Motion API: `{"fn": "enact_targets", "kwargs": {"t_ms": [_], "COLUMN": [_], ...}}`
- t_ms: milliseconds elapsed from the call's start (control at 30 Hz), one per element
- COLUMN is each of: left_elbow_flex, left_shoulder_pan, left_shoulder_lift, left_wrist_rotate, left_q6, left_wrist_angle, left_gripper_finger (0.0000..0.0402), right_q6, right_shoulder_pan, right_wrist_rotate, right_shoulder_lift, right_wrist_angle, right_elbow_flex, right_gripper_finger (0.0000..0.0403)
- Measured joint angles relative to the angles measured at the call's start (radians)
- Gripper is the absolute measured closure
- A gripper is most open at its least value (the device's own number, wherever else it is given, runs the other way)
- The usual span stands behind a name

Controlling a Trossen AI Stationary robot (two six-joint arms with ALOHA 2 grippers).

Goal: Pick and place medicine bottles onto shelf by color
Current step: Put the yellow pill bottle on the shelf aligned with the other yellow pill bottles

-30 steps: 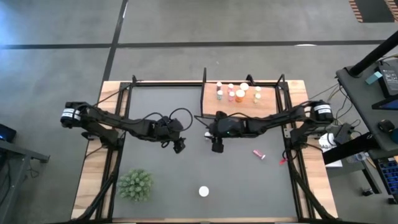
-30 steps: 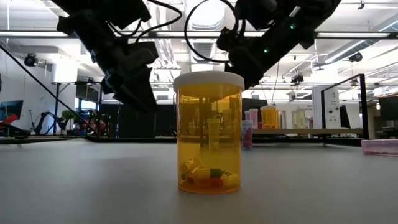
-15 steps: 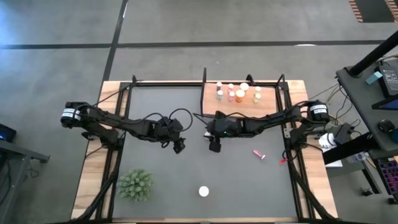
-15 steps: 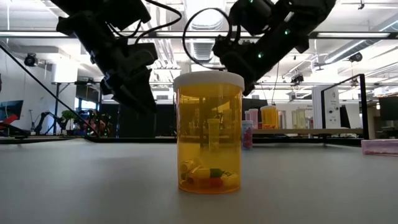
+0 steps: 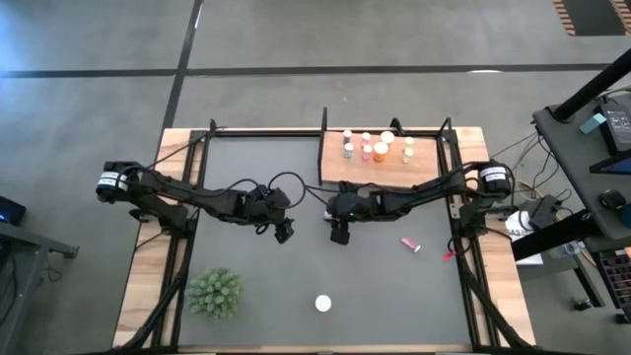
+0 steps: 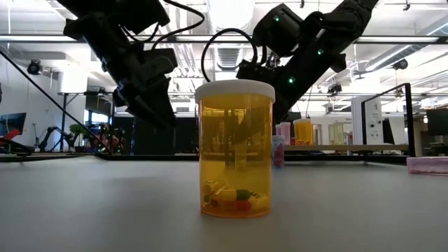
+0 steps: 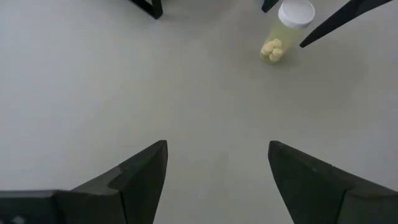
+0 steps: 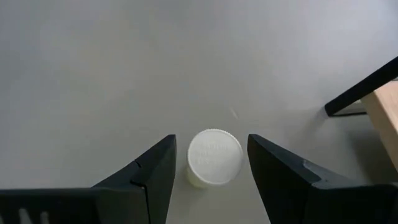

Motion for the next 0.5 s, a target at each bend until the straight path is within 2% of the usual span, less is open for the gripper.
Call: {"fn": "enact_targets", "kwargs": {"t_ms": [167, 500], "left_elbow_flex": [0.0, 0.0], "left_shoulder_pan": [0.0, 0.0], "left_shoulder_lift": [0.0, 0.0], "left_wrist_rotate": [0.0, 0.0], "left_q6": [0.0, 0.0], "left_wrist_angle": [0.0, 0.0], "left_gripper_finger": [0.0139, 0.0139], "right_q6": [-0.001, -0.001], "right_shoulder_pan": [0.0, 0.0], "right_wrist_rotate": [0.0, 0.0], "right_shoulder_lift": [-0.003, -0.005], "right_wrist_angle": [-0.005, -0.006], "right_elbow_flex": [0.0, 0.0], "right_gripper_finger": [0.0223, 0.0293]}}
